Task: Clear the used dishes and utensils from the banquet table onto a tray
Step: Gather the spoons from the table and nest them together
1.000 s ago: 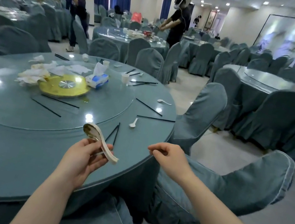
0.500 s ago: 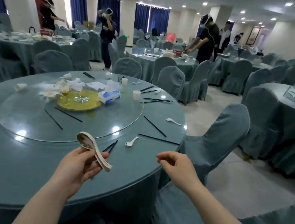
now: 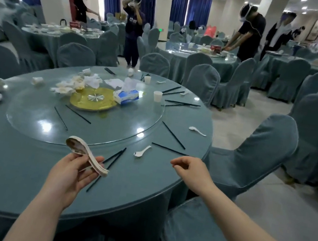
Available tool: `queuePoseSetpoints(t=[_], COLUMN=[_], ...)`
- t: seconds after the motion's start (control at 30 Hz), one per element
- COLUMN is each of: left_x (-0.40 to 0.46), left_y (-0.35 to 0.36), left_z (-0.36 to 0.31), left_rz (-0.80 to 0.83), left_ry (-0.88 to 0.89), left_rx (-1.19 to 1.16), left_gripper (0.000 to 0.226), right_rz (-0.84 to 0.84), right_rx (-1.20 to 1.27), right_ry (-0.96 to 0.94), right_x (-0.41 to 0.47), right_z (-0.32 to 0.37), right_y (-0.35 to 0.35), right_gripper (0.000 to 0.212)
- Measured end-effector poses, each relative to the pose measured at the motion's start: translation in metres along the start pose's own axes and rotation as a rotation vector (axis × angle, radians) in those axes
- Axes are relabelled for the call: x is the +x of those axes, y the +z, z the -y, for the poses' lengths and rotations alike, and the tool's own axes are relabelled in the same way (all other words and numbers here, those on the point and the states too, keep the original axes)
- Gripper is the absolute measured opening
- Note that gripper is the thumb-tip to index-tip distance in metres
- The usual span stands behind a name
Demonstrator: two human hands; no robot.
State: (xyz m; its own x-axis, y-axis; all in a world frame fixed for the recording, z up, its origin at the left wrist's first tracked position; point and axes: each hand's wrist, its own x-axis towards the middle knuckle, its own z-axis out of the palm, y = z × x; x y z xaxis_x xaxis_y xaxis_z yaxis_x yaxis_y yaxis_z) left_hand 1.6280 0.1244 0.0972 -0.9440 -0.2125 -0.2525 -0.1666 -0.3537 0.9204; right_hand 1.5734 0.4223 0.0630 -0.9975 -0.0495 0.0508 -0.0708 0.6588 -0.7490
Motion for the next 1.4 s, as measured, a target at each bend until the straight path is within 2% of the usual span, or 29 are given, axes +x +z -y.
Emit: queuePoseSetpoints(t=[0.17, 0.33, 0.63, 0.87, 1.1, 1.17, 1.27, 1.4], left_x=[0.014, 0.032, 0.094, 0.147, 0.171, 0.173, 0.171, 0.160], left_y=[0.041, 0.051, 0.024, -0.015, -0.040, -0.042, -0.040, -0.026], left_z=[0.027, 0.046, 0.078, 0.110, 0.129, 0.133, 0.139, 0.143], left_rz=[-0.113, -0.178, -0.301, -0.366, -0.451, -0.463, -0.452, -0.426], left_ry=[-0.013, -0.038, -0.124, -0.243, -0.311, -0.313, -0.326, -0.339], left_rx=[-0.052, -0.080, -0.102, -0.109, -0.133, -0.143, -0.142, -0.187], left_gripper=[0.013, 0.013, 0.013, 0.013, 0.013, 0.014, 0.014, 0.013], right_rz=[0.095, 0.155, 0.328, 0.365, 0.507, 0.527, 0.454, 0.380], right_rx=[-0.045, -0.054, -0.157, -0.288, -0.568, -0.642, -0.671, -0.614], right_ry=[-0.002, 0.011, 0.076, 0.135, -0.067, -0.128, -0.191, -0.104], right_x=[0.039, 0.072, 0.144, 0.219, 0.265, 0.263, 0.250, 0.223], right_z=[-0.044, -0.068, -0.088, -0.091, -0.091, -0.099, -0.110, -0.117], right_y=[-0.013, -0.003, 0.063, 0.119, 0.177, 0.184, 0.181, 0.157], right_gripper=[0.020, 0.020, 0.025, 0.032, 0.058, 0.051, 0.032, 0.017])
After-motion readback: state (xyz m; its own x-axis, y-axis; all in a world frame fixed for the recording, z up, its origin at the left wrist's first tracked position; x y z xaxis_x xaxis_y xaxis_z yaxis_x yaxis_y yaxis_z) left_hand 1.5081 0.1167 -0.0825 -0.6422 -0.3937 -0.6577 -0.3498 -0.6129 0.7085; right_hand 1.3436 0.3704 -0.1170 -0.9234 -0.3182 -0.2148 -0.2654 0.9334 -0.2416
